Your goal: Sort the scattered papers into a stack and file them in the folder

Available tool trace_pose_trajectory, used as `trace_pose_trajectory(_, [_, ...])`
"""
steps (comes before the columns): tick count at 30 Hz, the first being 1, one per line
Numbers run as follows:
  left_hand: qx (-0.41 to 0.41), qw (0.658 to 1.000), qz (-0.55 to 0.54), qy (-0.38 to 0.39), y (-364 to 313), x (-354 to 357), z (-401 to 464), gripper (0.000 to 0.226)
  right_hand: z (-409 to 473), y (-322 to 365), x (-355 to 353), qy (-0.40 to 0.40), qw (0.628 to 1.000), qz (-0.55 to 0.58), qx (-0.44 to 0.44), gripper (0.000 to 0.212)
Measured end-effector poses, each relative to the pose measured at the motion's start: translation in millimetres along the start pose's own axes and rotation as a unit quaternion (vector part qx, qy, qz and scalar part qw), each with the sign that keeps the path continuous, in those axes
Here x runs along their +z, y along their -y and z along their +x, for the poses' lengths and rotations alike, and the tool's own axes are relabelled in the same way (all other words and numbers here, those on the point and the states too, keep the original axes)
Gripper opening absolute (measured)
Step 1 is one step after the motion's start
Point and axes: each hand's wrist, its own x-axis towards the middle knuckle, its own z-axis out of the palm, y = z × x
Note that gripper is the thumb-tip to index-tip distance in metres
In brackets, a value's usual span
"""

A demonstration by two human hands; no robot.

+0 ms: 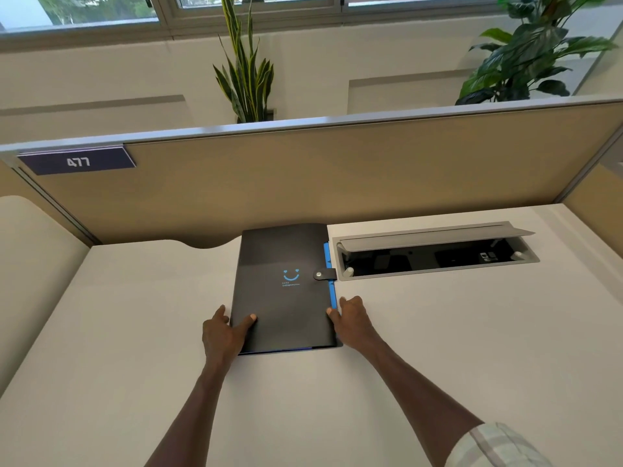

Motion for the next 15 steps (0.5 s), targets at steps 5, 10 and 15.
trace_pose_trajectory(5, [0.027,0.999,0.031,-0.031,6.4,-6.5,-47.1,0.086,-28.1,-29.3,-15.8,-0.002,0.999,-0.035,-0.028,0.038])
trace_pose_trajectory(10, [0.182,0.976,0.101,-0.059,5.3,2.1,-119.9,0.074,-80.2,-62.1,-25.3,-0.046,0.989,-0.117,-0.074,0.055])
trace_pose_trajectory(15, [0.281,0.942,0.181,-0.012,2.8,25.8,-177.2,0.095,-128.4,-88.8,-35.1,-0.128,0.960,-0.207,-0.136,0.068])
